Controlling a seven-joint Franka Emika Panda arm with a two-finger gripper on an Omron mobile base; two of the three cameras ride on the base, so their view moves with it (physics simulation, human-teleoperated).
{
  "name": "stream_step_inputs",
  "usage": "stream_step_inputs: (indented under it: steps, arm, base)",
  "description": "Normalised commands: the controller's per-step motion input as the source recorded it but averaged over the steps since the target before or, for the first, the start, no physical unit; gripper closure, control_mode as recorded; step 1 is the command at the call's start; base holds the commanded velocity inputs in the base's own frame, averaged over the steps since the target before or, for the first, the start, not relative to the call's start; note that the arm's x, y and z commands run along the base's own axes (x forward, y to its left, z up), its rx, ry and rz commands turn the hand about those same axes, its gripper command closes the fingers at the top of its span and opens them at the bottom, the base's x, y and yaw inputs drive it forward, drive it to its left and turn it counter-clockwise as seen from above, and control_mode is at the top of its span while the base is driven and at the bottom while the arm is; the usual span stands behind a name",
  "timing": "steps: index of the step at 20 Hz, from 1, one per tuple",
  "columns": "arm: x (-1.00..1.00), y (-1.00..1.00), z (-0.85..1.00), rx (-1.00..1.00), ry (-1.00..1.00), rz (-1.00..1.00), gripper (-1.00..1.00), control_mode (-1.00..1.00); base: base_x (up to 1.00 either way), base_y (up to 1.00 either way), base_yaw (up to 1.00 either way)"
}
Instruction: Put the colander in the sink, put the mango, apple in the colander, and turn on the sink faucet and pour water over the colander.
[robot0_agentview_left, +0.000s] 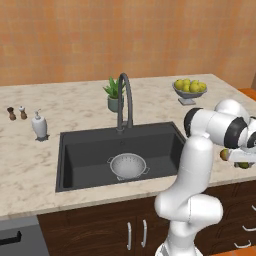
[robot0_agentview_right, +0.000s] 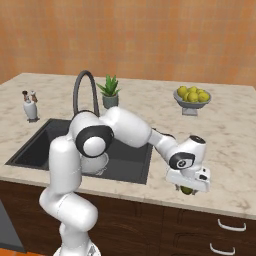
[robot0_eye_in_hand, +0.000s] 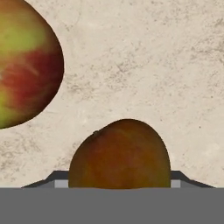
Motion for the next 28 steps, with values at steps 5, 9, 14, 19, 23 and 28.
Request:
stream_step_inputs:
  steps: [5,9,14,19,23,28]
  arm:
    - [0.02,0.04,0.00,0.00,0.00,0.00,1.00,-1.00]
    - [0.00,0.12,0.20,0.00,0.00,0.00,1.00,-1.00]
    - [-0.18,0.29,0.43,0.00,0.00,0.00,1.00,-1.00]
    - [-0.10,0.67,0.20,0.00,0.00,0.00,1.00,-1.00]
    - [-0.04,0.77,0.17,0.00,0.00,0.00,1.00,-1.00]
    - [0.02,0.91,0.03,-0.01,0.00,0.00,1.00,-1.00]
  base:
    - [0.00,0.00,0.00]
    - [0.00,0.00,0.00]
    - [0.00,0.00,0.00]
    - [0.00,0.00,0.00]
    - [0.00,0.00,0.00]
    - [0.00,0.00,0.00]
